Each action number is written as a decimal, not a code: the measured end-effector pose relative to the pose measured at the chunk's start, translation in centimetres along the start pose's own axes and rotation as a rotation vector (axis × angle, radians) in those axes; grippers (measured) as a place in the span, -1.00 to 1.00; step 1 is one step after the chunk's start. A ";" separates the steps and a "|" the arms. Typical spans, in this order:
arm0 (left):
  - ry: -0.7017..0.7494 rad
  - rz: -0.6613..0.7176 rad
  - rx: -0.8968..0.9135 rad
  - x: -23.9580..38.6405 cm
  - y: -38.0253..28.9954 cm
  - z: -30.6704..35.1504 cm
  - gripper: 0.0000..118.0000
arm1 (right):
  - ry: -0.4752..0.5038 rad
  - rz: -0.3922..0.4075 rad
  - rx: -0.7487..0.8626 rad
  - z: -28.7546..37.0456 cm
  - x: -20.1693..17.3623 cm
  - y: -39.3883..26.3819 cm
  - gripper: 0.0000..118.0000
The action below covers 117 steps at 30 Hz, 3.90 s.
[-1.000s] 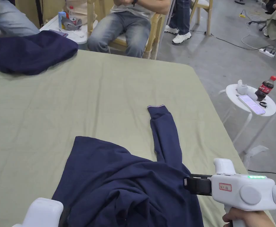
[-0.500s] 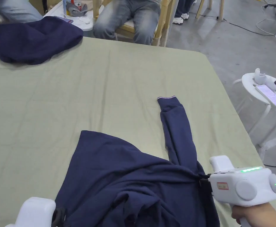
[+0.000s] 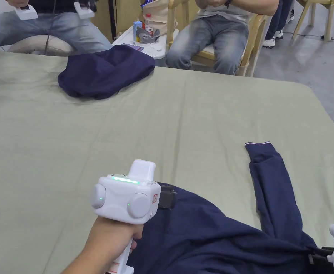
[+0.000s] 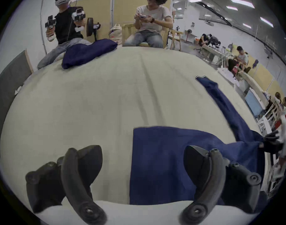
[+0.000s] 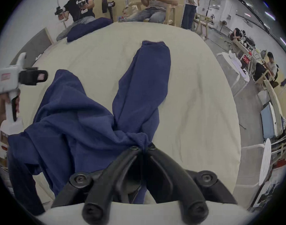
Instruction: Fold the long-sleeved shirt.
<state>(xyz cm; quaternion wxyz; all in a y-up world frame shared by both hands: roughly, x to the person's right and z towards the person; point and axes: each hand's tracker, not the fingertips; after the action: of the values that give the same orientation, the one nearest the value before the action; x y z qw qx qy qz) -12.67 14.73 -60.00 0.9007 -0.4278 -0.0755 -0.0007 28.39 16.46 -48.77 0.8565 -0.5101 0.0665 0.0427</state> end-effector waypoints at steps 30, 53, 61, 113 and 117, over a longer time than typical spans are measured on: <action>0.058 0.011 0.310 -1.2 6.7 21.1 -1.00 | -0.075 -0.046 0.450 17.9 -5.6 5.6 -0.92; 0.218 0.004 0.795 -2.3 20.5 56.8 -1.00 | -0.203 0.078 0.929 53.8 -11.6 19.9 -0.92; 0.226 -0.010 0.870 -0.9 24.8 60.8 -1.00 | -0.239 0.055 1.003 58.9 -12.3 24.0 -0.92; 0.213 0.028 0.672 -4.5 28.6 23.7 -1.00 | -0.139 0.054 0.757 23.1 -10.2 36.0 -0.92; 0.191 0.008 0.524 -4.0 20.6 19.2 -1.00 | -0.124 0.053 0.625 15.3 -10.4 29.6 -0.92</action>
<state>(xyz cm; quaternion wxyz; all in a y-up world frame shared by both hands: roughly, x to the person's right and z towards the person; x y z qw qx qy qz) -17.89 42.31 -64.53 0.9836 -0.1787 0.0140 -0.0180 14.98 43.94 -65.58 0.9728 -0.2166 0.0373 0.0734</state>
